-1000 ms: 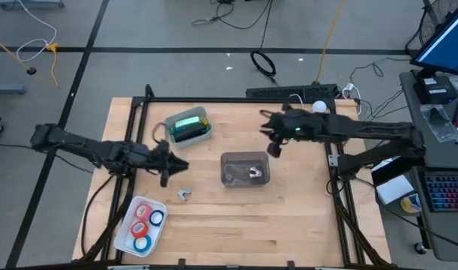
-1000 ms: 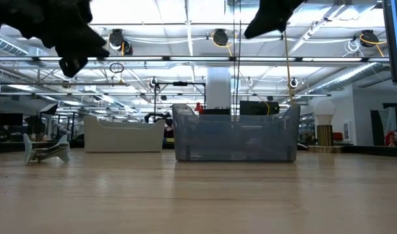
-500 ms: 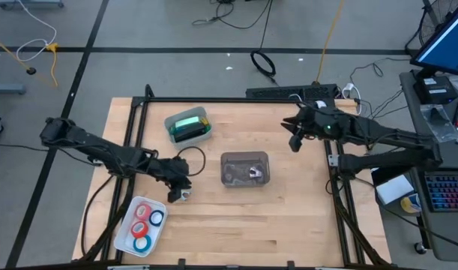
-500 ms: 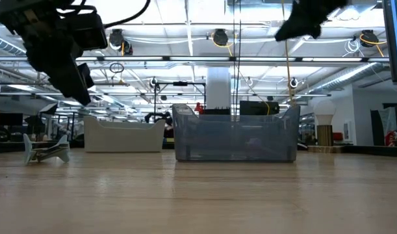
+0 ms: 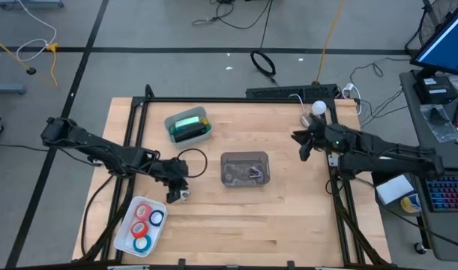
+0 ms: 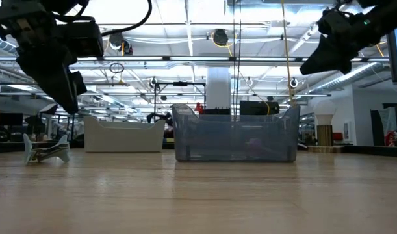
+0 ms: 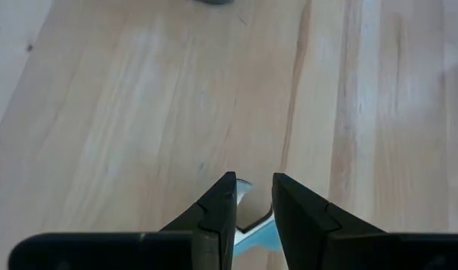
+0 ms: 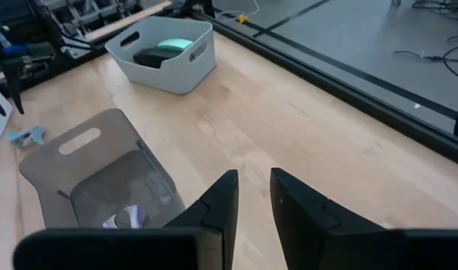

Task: Pick and place Stapler, Stapler remover, tape
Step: Put the gray stapler remover into the black bin

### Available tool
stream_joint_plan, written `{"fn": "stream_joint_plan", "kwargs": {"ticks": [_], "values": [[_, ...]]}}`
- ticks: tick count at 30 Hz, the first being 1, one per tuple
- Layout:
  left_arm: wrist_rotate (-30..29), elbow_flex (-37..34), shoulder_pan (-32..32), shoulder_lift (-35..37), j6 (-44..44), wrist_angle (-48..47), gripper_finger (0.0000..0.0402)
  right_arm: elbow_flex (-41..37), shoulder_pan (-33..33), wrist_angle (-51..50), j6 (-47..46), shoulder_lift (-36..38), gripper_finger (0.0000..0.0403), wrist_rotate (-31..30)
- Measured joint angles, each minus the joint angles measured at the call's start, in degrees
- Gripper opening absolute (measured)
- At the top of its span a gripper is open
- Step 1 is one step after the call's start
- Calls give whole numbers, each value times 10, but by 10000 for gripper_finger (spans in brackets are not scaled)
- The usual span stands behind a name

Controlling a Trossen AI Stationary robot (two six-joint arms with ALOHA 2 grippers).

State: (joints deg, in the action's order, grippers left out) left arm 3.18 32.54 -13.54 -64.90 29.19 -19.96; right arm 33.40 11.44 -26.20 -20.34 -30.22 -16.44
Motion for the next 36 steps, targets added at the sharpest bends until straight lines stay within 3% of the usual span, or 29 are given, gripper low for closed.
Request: {"fn": "stream_joint_plan", "kwargs": {"ticks": [11,16,24,36], "values": [[11,0,0,0,6,-15,88,-52,0,-5,4,92,70,-1],[11,0,0,0,1,-17,88,-61,0,-6,-72,101,70,2],[10,0,0,0,-28,-17,88,-100,0,82,7,107,70,164],[8,-1,0,-43,-138,-41,88,-256,0,367,-48,153,70,272]]}}
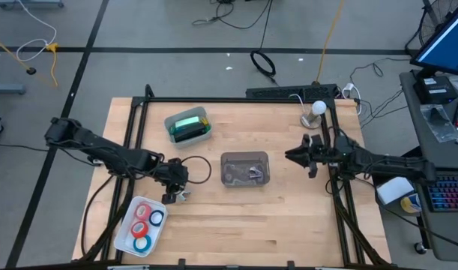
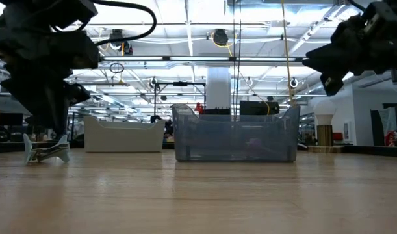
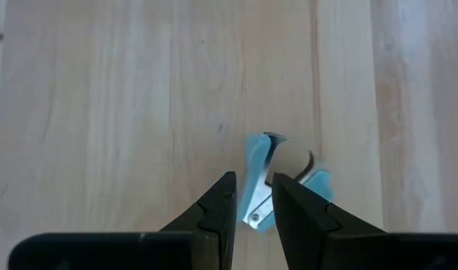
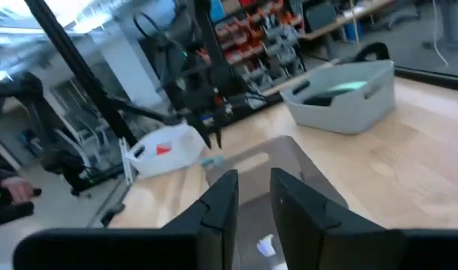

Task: Pick and place Stapler, Stapler remover, tape
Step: Put the gray stapler remover into the black bin

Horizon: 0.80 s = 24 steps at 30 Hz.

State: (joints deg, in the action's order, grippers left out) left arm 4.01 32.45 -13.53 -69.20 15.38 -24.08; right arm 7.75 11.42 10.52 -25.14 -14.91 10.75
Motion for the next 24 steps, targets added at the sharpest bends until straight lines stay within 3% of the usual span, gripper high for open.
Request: {"fn": "stream_joint_plan", "kwargs": {"ticks": [5,16,24], "values": [[0,0,0,-22,-16,19,88,-43,0,69,-23,10,70,-1],[-1,0,1,-31,-57,39,88,-48,1,64,-46,9,70,-1],[-2,0,14,-74,-67,51,88,-49,1,74,-44,9,70,-1]]}}
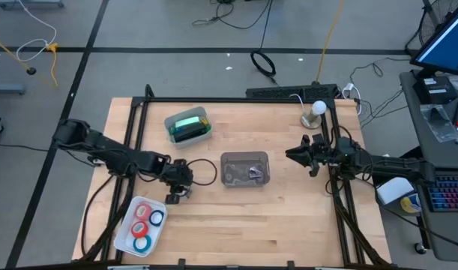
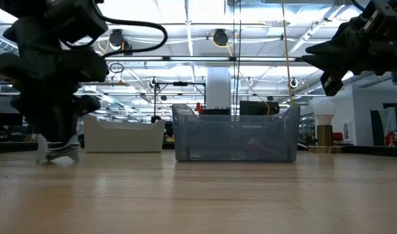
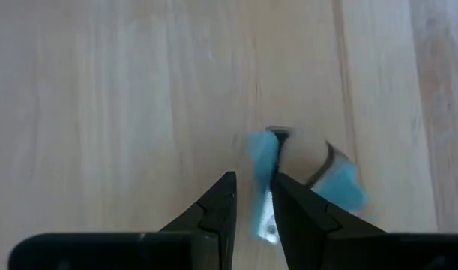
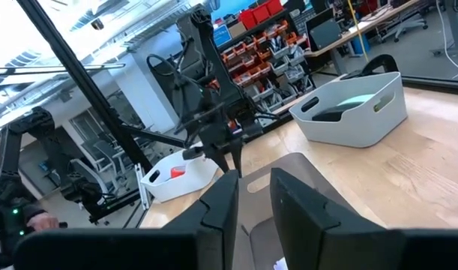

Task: Pick and place Stapler, Stapler remover, tape
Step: Put the gray stapler remover into the black bin

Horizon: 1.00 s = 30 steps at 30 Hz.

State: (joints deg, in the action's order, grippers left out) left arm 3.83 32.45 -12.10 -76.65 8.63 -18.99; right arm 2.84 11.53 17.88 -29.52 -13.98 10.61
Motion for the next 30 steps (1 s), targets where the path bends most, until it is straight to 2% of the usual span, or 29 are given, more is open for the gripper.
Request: {"fn": "stream_joint_plan", "kwargs": {"ticks": [7,17,19,23,30], "values": [[60,0,17,-43,-8,45,88,0,0,3,0,0,70,0],[65,0,20,-46,-5,71,87,-1,0,3,1,0,70,0],[65,0,20,-46,1,71,78,-1,0,3,1,0,70,0],[69,0,20,-46,10,72,33,-1,0,4,1,0,70,0],[79,0,25,-39,78,66,32,-1,0,6,2,0,70,0]]}}
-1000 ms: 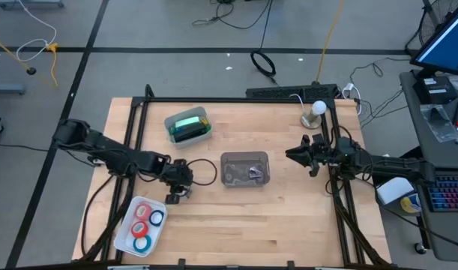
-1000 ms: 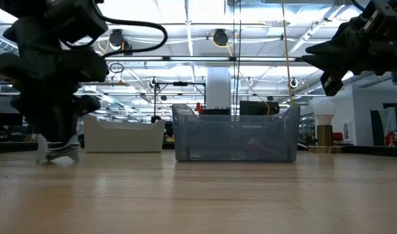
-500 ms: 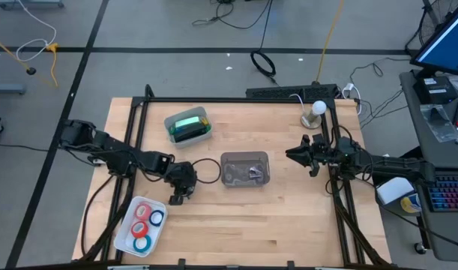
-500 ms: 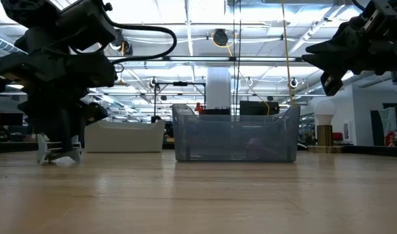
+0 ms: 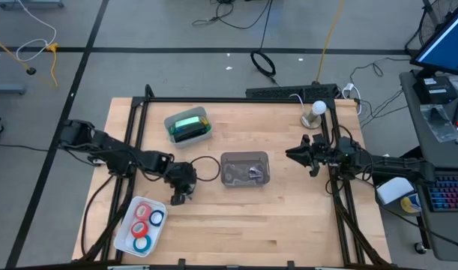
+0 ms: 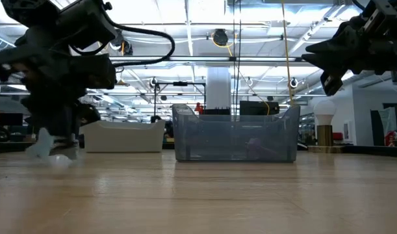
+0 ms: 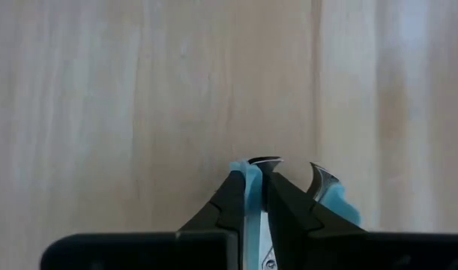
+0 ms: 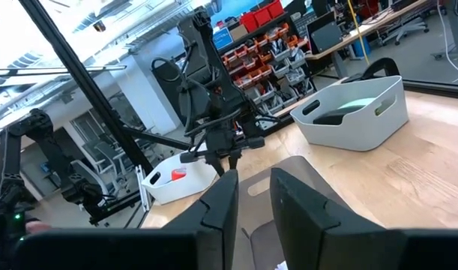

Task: Pick and place Stapler, Stapler remover, tape
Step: Put the gray stapler remover into the black bin

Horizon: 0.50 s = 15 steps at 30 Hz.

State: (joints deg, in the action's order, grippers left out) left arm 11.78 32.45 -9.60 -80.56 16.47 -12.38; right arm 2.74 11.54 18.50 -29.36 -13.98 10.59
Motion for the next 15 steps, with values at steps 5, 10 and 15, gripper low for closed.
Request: {"fn": "stream_joint_plan", "kwargs": {"ticks": [5,10,15], "values": [[21,27,26,39,41,-32,32,0,0,1,-1,0,70,0],[9,96,56,88,17,-46,32,0,0,1,-1,0,70,0],[-41,172,87,106,-40,-30,32,0,0,1,2,0,70,0]]}}
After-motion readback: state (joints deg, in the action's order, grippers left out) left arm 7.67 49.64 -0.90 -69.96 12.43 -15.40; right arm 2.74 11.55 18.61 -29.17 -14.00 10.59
